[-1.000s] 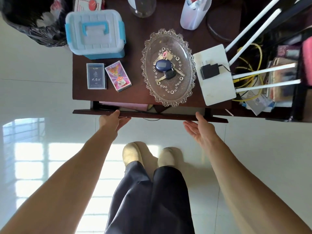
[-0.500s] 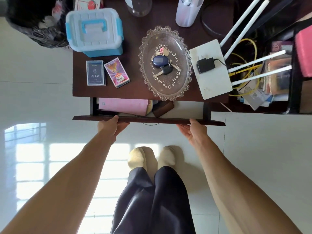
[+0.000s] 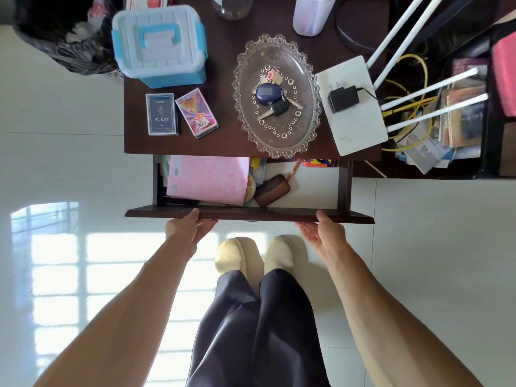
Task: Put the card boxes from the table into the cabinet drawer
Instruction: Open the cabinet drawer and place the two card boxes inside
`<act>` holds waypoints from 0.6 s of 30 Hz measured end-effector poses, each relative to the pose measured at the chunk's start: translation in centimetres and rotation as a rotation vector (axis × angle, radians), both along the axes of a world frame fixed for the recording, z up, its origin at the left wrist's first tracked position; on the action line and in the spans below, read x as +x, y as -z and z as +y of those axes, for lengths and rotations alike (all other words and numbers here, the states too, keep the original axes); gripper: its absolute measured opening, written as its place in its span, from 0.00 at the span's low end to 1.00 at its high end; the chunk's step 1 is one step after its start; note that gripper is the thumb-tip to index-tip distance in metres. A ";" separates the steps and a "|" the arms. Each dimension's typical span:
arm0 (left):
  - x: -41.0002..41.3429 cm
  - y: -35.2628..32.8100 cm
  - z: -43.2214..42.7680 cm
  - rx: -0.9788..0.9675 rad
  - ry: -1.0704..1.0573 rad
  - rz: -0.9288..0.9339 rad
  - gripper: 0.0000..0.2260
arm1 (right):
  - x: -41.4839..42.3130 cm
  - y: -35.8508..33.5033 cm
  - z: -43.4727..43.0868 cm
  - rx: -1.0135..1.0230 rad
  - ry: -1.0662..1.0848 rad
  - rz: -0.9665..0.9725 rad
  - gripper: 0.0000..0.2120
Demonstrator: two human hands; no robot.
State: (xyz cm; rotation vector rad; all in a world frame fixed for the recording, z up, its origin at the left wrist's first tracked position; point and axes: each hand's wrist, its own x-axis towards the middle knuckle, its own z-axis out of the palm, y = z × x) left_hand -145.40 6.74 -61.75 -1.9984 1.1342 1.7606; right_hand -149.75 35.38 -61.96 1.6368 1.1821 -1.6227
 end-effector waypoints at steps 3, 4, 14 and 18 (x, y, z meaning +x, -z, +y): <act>1.1 0.0 0.3 0.015 -0.011 0.002 0.06 | 1.1 0.0 0.3 -0.001 0.011 -0.010 0.12; 1.4 0.0 0.3 0.019 -0.015 0.001 0.06 | 1.4 0.0 0.4 -0.003 0.014 -0.009 0.12; 2.9 -0.4 0.7 0.020 0.003 -0.045 0.05 | 3.3 0.1 0.7 -0.012 0.020 -0.005 0.12; 3.6 -0.7 0.9 0.023 0.000 -0.075 0.05 | 4.3 0.0 0.8 -0.010 0.009 -0.022 0.13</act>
